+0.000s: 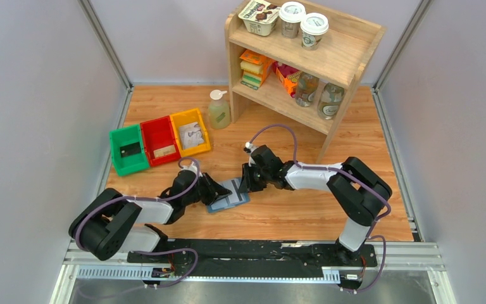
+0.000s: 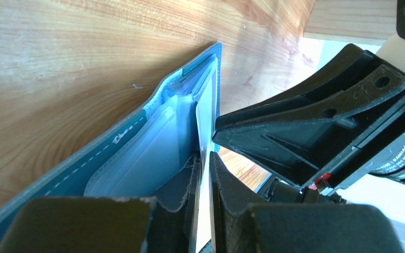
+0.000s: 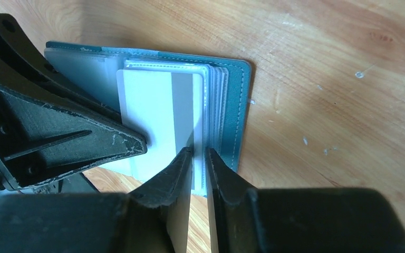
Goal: Take the credit cards out of the card holder
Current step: Remove the credit card from the card holder.
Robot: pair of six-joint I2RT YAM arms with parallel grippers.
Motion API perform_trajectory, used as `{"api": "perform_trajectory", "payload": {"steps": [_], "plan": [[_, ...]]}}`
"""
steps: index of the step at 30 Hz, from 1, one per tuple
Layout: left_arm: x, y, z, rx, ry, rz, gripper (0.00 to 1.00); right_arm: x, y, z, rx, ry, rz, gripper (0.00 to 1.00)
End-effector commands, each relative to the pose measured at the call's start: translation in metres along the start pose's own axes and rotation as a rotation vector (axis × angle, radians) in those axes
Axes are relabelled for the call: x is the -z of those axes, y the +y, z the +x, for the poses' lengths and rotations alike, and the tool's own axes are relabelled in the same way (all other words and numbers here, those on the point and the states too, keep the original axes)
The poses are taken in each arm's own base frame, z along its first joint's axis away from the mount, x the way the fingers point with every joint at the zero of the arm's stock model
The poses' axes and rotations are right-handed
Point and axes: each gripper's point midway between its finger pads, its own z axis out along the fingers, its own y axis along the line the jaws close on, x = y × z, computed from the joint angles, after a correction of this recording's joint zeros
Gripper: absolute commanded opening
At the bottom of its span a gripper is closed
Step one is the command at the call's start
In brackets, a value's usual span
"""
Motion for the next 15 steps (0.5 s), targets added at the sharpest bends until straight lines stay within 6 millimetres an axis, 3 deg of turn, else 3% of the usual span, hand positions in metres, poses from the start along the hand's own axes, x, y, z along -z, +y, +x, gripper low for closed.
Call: {"api": "perform_trajectory", "payload": {"steps": [1,15], "plan": [[0.008,-0.032,-0.008,-0.033,-0.057,0.128,0.16,-0.010,-0.012,0.021,-0.037,0.061,0.012,0.20],[0.027,-0.025,-0.012,-0.044,-0.106,0.071,0.13,-0.019,-0.026,0.024,-0.071,0.077,0.054,0.19]]}}
